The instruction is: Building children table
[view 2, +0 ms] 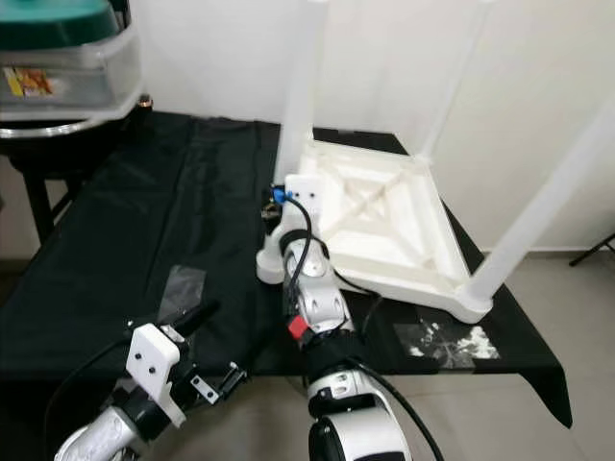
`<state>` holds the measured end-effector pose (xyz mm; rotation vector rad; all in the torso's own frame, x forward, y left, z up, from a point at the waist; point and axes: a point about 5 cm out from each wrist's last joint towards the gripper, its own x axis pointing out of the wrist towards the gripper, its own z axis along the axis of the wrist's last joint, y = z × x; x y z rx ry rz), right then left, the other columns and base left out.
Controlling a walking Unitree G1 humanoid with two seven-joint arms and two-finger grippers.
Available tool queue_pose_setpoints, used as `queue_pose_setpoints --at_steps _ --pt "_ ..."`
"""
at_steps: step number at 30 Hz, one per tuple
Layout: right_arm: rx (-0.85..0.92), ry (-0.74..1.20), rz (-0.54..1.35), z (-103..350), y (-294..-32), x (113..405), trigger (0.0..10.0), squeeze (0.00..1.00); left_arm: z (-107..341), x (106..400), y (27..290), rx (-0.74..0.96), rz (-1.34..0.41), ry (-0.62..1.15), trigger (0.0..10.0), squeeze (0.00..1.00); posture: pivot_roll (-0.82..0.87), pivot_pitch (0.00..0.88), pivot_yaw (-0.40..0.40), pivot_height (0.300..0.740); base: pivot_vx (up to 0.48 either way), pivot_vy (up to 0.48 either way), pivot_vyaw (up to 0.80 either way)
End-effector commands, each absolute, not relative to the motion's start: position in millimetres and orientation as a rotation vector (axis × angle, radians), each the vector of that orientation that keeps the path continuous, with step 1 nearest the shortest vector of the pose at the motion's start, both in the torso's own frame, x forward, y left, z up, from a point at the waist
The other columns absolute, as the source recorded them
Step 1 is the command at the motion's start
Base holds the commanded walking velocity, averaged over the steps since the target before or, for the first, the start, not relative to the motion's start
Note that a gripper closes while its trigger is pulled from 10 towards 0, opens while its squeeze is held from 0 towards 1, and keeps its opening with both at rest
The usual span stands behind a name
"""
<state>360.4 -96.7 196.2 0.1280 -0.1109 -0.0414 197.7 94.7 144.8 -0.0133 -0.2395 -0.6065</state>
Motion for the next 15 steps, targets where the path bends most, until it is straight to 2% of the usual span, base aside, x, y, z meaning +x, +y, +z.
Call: queue_pose_setpoints --at_steps 1,2,3,4,5,12,13,14,15 --pt "0.236 -0.038 -0.082 176.1 -77.1 344.4 0.0 0.0 141.9 197.1 93.6 -0.017 -0.62 -0.219 10.0 0.0 0.09 0.062 -0.112 0.74 0.0 0.0 0.0" --pt "0.233 -0.047 -0.051 177.0 -74.0 342.6 0.0 0.0 141.8 197.0 93.4 -0.017 -0.621 -0.218 10.0 0.0 0.09 0.063 -0.112 0.74 0.0 0.0 0.0" --pt "0.235 -0.066 -0.01 178.8 -71.4 342.0 7.9 1.0 141.8 197.1 93.4 -0.017 -0.622 -0.218 10.0 0.0 0.09 0.064 -0.108 0.74 0.0 0.0 0.0" --pt "0.235 -0.066 -0.01 178.8 -71.4 342.0 7.9 1.0 141.8 197.1 93.4 -0.017 -0.622 -0.218 10.0 0.0 0.09 0.064 -0.108 0.74 0.0 0.0 0.0" --pt "0.226 -0.088 0.032 181.2 -69.1 341.9 10.0 1.0 141.6 197.1 93.3 -0.016 -0.622 -0.217 10.0 0.0 0.09 0.063 -0.108 0.74 0.0 0.0 0.0" --pt "0.156 -0.127 0.043 195.2 -79.3 348.5 10.0 1.0 141.5 197.7 93.7 -0.016 -0.622 -0.214 10.0 0.0 0.09 0.063 -0.106 0.74 0.0 0.0 0.0" --pt "0.153 -0.118 0.083 195.9 -81.5 350.3 10.0 0.43 141.6 197.8 93.8 -0.016 -0.622 -0.214 10.0 0.0 0.09 0.063 -0.106 0.74 0.0 0.0 0.0" --pt "0.153 -0.118 0.083 195.9 -81.5 350.3 10.0 0.43 141.6 197.8 93.8 -0.016 -0.622 -0.214 10.0 0.0 0.09 0.063 -0.106 0.74 0.0 0.0 0.0" --pt "0.141 -0.111 0.118 196.3 -84.3 351.6 10.0 0.0 141.6 198.0 93.7 -0.016 -0.623 -0.214 10.0 0.0 0.09 0.063 -0.105 0.74 0.0 0.0 0.0"
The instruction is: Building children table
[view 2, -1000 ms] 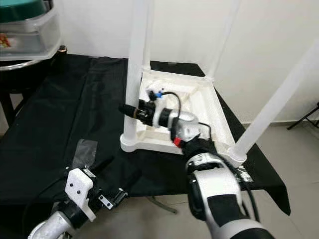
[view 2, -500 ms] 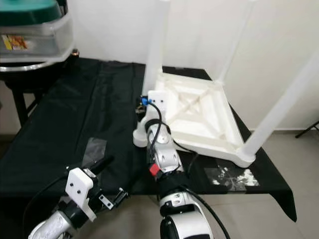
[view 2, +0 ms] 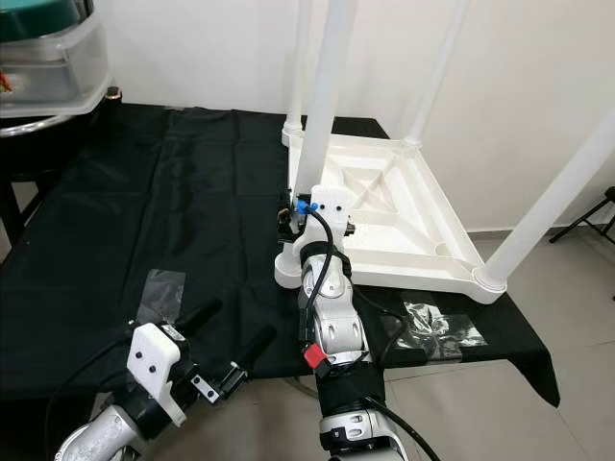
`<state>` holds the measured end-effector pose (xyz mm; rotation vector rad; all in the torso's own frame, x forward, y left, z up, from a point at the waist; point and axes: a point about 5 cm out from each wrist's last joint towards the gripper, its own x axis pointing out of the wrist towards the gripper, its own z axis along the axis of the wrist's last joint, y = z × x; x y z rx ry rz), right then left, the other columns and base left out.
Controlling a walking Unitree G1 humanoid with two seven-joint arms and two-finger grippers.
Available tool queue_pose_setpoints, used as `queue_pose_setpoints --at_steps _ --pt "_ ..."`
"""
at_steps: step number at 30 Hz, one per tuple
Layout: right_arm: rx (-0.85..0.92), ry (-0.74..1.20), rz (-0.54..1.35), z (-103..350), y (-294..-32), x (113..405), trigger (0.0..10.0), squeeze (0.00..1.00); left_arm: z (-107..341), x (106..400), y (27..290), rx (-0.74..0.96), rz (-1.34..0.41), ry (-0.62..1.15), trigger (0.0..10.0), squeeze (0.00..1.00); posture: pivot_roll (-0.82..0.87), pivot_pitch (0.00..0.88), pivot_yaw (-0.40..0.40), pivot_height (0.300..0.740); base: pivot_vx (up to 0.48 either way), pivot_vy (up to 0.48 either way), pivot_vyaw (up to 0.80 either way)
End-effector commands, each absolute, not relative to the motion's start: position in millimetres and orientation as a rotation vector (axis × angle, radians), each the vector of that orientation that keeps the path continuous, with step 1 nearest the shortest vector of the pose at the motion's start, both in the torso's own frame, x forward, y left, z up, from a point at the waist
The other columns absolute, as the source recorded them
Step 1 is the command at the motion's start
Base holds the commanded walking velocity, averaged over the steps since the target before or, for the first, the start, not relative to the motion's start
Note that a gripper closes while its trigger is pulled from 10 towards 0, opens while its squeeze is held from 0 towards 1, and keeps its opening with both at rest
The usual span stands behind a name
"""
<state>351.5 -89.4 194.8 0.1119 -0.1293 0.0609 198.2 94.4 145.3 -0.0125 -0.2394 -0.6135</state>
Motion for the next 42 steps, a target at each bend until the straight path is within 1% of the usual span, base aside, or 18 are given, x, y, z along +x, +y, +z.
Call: queue_pose_setpoints --at_steps 1,3,7,9,11,12,14,15,18,22,26,27,30,31,35,38,39,42 --pt "0.125 -0.106 0.165 196.3 -90.1 355.4 10.0 0.0 141.7 198.1 93.7 -0.016 -0.623 -0.214 10.0 0.0 0.09 0.063 -0.105 0.74 0.0 0.0 0.0" --pt "0.115 -0.105 0.196 196.4 -94.1 357.8 10.0 0.0 141.7 198.2 93.7 -0.016 -0.624 -0.214 10.0 0.0 0.09 0.063 -0.105 0.74 0.0 0.0 0.0" --pt "0.098 -0.101 0.468 208.6 -115.3 375.8 10.0 0.0 141.9 198.4 93.6 -0.015 -0.624 -0.216 10.0 0.0 0.09 0.059 -0.105 0.74 0.0 0.0 0.0" --pt "0.089 -0.107 0.487 211.2 -118.6 377.8 10.0 0.0 141.9 198.4 93.6 -0.015 -0.624 -0.216 10.0 0.0 0.09 0.059 -0.105 0.74 0.0 0.0 0.0" --pt "0.07 -0.109 0.615 224.4 -128.6 384.6 10.0 0.0 141.9 198.4 93.7 -0.013 -0.624 -0.217 10.0 0.0 0.09 0.053 -0.105 0.74 0.0 0.0 0.0" --pt "0.07 -0.109 0.615 224.4 -128.6 384.6 10.0 0.0 141.9 198.4 93.7 -0.013 -0.624 -0.217 10.0 0.0 0.09 0.053 -0.105 0.74 0.0 0.0 0.0" --pt "0.049 -0.106 0.77 237.6 -139.1 387.8 10.0 0.0 141.7 198.3 93.9 -0.012 -0.624 -0.217 10.0 0.0 0.1 0.048 -0.105 0.74 0.0 0.0 0.0" --pt "0.049 -0.106 0.77 237.6 -139.1 387.8 10.0 0.0 141.7 198.3 93.9 -0.012 -0.624 -0.217 10.0 0.0 0.1 0.048 -0.105 0.74 0.0 0.0 0.0" --pt "0.017 -0.052 1.019 242.6 -150.4 384.7 10.0 0.0 141.7 198.0 93.9 -0.009 -0.625 -0.218 10.0 0.0 0.1 0.042 -0.111 0.74 0.0 0.0 0.0" --pt "0.05 -0.005 1.131 239.3 -153.2 382.9 10.0 0.0 142.3 197.9 93.5 -0.007 -0.623 -0.22 10.0 0.0 0.11 0.041 -0.113 0.74 0.0 0.0 0.0" --pt "0.087 0.056 1.169 229.7 -150.9 383.4 10.0 0.0 142.5 197.6 93.1 -0.006 -0.621 -0.221 10.0 0.0 0.12 0.038 -0.119 0.74 0.0 0.0 0.0" --pt "0.101 0.085 1.176 223.2 -148.1 383.4 8.7 0.0 142.4 197.3 93.0 -0.005 -0.62 -0.221 10.0 0.0 0.12 0.037 -0.121 0.74 0.0 0.0 0.0" --pt "0.101 0.085 1.176 223.2 -148.1 383.4 8.7 0.0 142.4 197.3 93.0 -0.005 -0.62 -0.221 10.0 0.0 0.12 0.037 -0.121 0.74 0.0 0.0 0.0" --pt "0.127 0.114 1.177 217.0 -143.7 383.7 0.0 0.0 142.5 197.0 92.9 -0.005 -0.619 -0.222 10.0 0.0 0.13 0.036 -0.122 0.74 0.0 0.0 0.0" --pt "0.135 0.079 1.104 212.1 -131.3 387.9 0.0 0.0 142.3 196.2 92.7 -0.006 -0.618 -0.222 10.0 0.0 0.12 0.038 -0.125 0.74 0.0 0.0 0.0" --pt "0.135 -0.035 0.935 220.6 -109.8 397.0 0.0 0.0 141.1 196.5 93.3 -0.01 -0.62 -0.218 10.0 0.0 0.11 0.042 -0.118 0.74 0.0 0.0 0.0" --pt "0.09 -0.059 0.851 221.6 -102.3 399.5 0.0 0.0 141.0 196.7 93.1 -0.011 -0.622 -0.216 10.0 0.0 0.11 0.043 -0.117 0.74 0.0 0.0 0.0" --pt "0.058 -0.074 0.797 222.0 -97.6 400.7 0.0 0.0 141.0 196.9 93.1 -0.011 -0.623 -0.216 10.0 0.0 0.11 0.044 -0.116 0.74 0.0 0.0 0.0"
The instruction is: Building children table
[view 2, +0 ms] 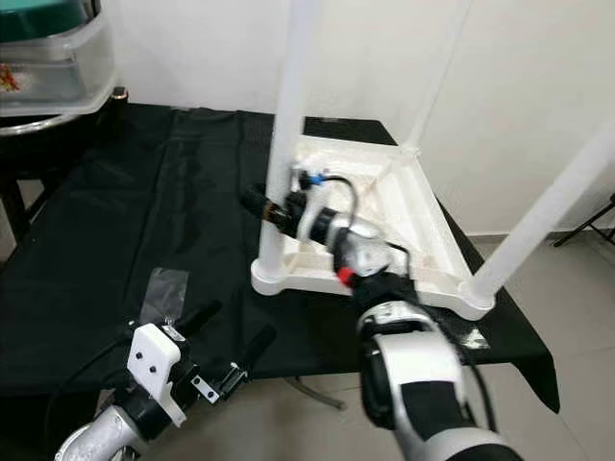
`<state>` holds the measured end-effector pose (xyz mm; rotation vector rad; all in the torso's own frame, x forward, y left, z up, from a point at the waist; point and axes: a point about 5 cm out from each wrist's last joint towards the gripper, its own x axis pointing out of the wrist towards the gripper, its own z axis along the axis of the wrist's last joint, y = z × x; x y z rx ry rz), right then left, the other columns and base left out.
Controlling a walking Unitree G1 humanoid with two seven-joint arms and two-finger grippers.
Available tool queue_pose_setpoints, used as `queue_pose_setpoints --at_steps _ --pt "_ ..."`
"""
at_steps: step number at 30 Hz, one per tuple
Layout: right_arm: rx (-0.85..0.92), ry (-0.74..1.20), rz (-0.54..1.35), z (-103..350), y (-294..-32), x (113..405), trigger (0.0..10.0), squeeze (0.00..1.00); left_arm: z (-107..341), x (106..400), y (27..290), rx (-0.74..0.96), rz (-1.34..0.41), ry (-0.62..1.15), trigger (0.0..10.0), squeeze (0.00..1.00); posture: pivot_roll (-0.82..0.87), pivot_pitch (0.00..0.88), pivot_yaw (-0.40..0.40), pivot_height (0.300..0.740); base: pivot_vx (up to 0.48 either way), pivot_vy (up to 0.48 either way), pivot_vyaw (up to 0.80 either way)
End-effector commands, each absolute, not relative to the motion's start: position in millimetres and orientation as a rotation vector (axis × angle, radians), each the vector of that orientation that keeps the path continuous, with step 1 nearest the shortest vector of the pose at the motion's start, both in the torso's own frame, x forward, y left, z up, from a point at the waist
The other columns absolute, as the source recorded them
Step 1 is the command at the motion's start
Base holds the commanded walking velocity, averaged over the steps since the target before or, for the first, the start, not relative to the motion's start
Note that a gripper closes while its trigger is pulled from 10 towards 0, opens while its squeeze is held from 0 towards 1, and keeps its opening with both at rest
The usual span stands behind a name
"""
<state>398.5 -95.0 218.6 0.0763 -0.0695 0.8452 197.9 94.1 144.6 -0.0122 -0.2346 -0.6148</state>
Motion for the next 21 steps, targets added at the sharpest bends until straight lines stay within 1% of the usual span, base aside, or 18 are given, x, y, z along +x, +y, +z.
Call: queue_pose_setpoints --at_steps 1,2,3,4,6,8,9,10,11,12,13,15,16,19,21 --pt "0.061 -0.057 0.651 218.9 -90.6 403.9 0.0 0.0 140.8 197.2 93.1 -0.012 -0.625 -0.215 10.0 0.0 0.09 0.043 -0.108 0.74 0.0 0.0 0.0" --pt "0.061 -0.057 0.651 218.9 -90.6 403.9 0.0 0.0 140.8 197.2 93.1 -0.012 -0.625 -0.215 10.0 0.0 0.09 0.043 -0.108 0.74 0.0 0.0 0.0" --pt "0.034 -0.053 0.503 214.4 -82.6 404.4 0.0 0.0 140.5 197.5 92.9 -0.013 -0.628 -0.213 10.0 0.0 0.09 0.043 -0.106 0.74 0.0 0.0 0.0" --pt "0.034 -0.053 0.503 214.4 -82.6 404.4 0.0 0.0 140.5 197.5 92.9 -0.013 -0.628 -0.213 10.0 0.0 0.09 0.043 -0.106 0.74 0.0 0.0 0.0" --pt "0.03 -0.054 0.31 208.4 -62.4 398.5 0.0 0.0 140.2 198.2 92.6 -0.013 -0.631 -0.211 10.0 0.0 0.1 0.045 -0.11 0.74 0.0 0.0 0.0" --pt "0.071 -0.063 0.196 208.4 -48.9 393.8 0.0 0.0 140.1 198.7 92.7 -0.013 -0.63 -0.21 10.0 0.0 0.1 0.046 -0.115 0.74 0.0 0.0 0.0" --pt "0.071 -0.063 0.196 208.4 -48.9 393.8 0.0 0.0 140.1 198.7 92.7 -0.013 -0.63 -0.21 10.0 0.0 0.1 0.046 -0.115 0.74 0.0 0.0 0.0" --pt "0.105 -0.062 0.113 208.4 -45.0 393.0 0.0 0.0 140.3 199.0 92.8 -0.013 -0.627 -0.211 10.0 0.0 0.09 0.048 -0.113 0.74 0.0 0.0 0.0" --pt "0.105 -0.062 0.113 208.4 -45.0 393.0 0.0 0.0 140.3 199.0 92.8 -0.013 -0.627 -0.211 10.0 0.0 0.09 0.048 -0.113 0.74 0.0 0.0 0.0" --pt "0.132 -0.062 0.038 208.5 -43.0 392.3 0.0 0.0 140.3 199.2 92.9 -0.012 -0.625 -0.212 10.0 0.0 0.09 0.049 -0.113 0.74 0.0 0.0 0.0" --pt "0.132 -0.062 0.038 208.5 -43.0 392.3 0.0 0.0 140.3 199.2 92.9 -0.012 -0.625 -0.212 10.0 0.0 0.09 0.049 -0.113 0.74 0.0 0.0 0.0" --pt "0.211 -0.076 -0.118 210.4 -37.9 390.7 0.0 0.0 140.4 199.6 92.7 -0.009 -0.622 -0.213 10.0 0.0 0.1 0.048 -0.117 0.74 0.0 0.0 0.0" --pt "0.211 -0.076 -0.118 210.4 -37.9 390.7 0.0 0.0 140.4 199.6 92.7 -0.009 -0.622 -0.213 10.0 0.0 0.1 0.048 -0.117 0.74 0.0 0.0 0.0" --pt "0.25 -0.064 -0.197 210.7 -41.6 390.8 0.0 0.0 140.7 199.5 92.8 -0.01 -0.619 -0.215 10.0 0.0 0.1 0.05 -0.122 0.74 0.0 0.0 0.0" --pt "0.267 -0.071 -0.196 211.6 -43.3 391.1 0.0 0.0 140.6 199.6 93.0 -0.011 -0.619 -0.214 10.0 0.0 0.09 0.052 -0.116 0.74 0.0 0.0 0.0"
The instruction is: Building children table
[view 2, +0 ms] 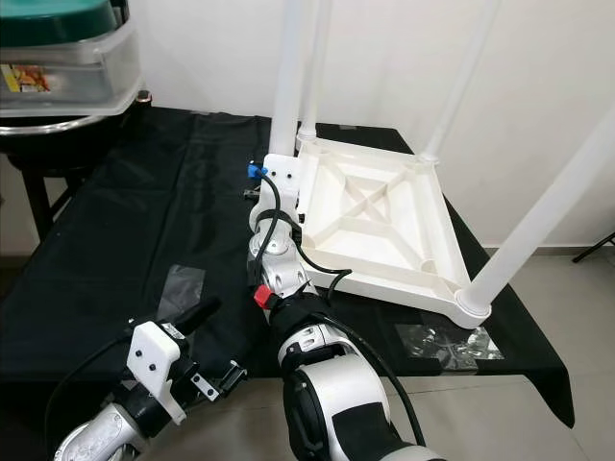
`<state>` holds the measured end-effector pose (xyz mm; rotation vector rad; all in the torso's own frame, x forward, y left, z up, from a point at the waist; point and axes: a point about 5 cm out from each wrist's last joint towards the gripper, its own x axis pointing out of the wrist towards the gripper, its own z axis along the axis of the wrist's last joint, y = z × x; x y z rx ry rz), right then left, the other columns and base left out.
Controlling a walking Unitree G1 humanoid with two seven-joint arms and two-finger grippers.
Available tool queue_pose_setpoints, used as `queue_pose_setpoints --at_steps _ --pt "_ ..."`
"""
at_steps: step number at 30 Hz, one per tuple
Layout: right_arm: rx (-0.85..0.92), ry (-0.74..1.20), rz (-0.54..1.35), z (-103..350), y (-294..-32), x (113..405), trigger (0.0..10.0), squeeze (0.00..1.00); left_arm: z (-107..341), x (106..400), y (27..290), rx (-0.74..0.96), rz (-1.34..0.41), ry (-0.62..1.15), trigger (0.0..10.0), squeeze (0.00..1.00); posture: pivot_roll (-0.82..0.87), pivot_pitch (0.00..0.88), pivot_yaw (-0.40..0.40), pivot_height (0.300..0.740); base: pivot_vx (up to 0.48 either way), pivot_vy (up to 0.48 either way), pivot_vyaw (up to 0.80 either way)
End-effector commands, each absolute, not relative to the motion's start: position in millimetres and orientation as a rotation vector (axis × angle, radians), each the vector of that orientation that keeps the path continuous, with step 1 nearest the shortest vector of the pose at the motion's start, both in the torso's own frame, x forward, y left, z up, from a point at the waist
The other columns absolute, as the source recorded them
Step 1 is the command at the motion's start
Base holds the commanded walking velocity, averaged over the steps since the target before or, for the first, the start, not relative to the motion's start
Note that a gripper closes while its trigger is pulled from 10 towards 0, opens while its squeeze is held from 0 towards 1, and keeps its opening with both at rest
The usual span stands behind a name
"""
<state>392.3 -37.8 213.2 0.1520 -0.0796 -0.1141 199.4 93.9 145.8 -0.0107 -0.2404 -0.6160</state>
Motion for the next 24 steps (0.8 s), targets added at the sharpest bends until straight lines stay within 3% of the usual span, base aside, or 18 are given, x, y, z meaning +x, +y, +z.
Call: queue_pose_setpoints --at_steps 1,3,4,12,13,16,17,24 --pt "0.266 -0.074 -0.157 212.2 -42.4 391.5 10.0 0.0 140.5 199.9 92.9 -0.013 -0.619 -0.213 10.0 0.0 0.09 0.052 -0.114 0.74 0.0 0.0 0.0" --pt "0.262 -0.075 -0.135 212.7 -41.3 391.0 10.0 0.0 140.5 200.3 92.8 -0.014 -0.62 -0.212 10.0 0.0 0.09 0.053 -0.114 0.74 0.0 0.0 0.0" --pt "0.245 -0.099 -0.05 212.7 -38.8 388.1 10.0 1.0 139.9 201.1 92.5 -0.013 -0.621 -0.206 10.0 0.0 0.08 0.052 -0.111 0.74 0.0 0.0 0.0" --pt "0.213 -0.222 0.087 216.9 -36.2 371.6 10.0 1.0 138.4 203.9 93.8 0.002 -0.598 -0.192 10.0 0.0 0.09 0.047 -0.11 0.74 0.0 0.0 0.0" --pt "0.208 -0.246 0.139 216.9 -34.3 366.0 10.0 0.0 137.4 205.0 94.6 0.005 -0.589 -0.182 10.0 0.0 0.09 0.047 -0.11 0.74 0.0 0.0 0.0" --pt "0.216 -0.25 0.245 209.7 -32.4 352.7 10.0 0.0 135.2 207.6 95.7 0.009 -0.575 -0.165 10.0 0.0 0.08 0.043 -0.105 0.74 0.0 0.0 0.0" --pt "0.203 -0.229 0.334 193.5 -38.0 332.9 10.0 0.0 132.9 210.7 96.8 0.017 -0.562 -0.148 10.0 0.0 0.07 0.039 -0.1 0.74 0.0 0.0 0.0" --pt "0.134 -0.234 0.396 175.3 -54.6 309.8 10.0 0.0 130.0 213.6 97.9 0.026 -0.556 -0.129 10.0 0.0 0.06 0.031 -0.091 0.74 0.0 0.0 0.0"
